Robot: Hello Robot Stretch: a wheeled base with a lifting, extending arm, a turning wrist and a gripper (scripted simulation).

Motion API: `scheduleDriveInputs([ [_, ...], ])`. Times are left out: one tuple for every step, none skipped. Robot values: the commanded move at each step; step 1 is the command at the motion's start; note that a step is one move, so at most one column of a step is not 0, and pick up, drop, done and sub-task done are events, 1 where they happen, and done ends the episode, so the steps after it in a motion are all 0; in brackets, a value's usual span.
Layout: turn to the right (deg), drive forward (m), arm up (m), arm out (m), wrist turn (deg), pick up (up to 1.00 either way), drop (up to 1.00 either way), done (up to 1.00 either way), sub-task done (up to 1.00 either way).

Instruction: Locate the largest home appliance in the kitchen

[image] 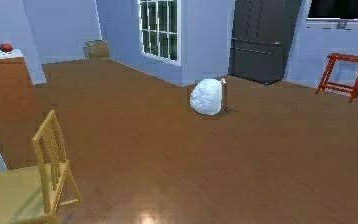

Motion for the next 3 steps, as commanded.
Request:
scheduleDriveInputs([
  [-3.0,0.00,0.00,0.00,0.0,0.00,0.00,0.00,0.00],
  [0.0,0.80,0.00,0.00,0.0,0.00,0.00,0.00,0.00],
  [-45.0,0.00,0.00,0.00,0.0,0.00,0.00,0.00,0.00],
])
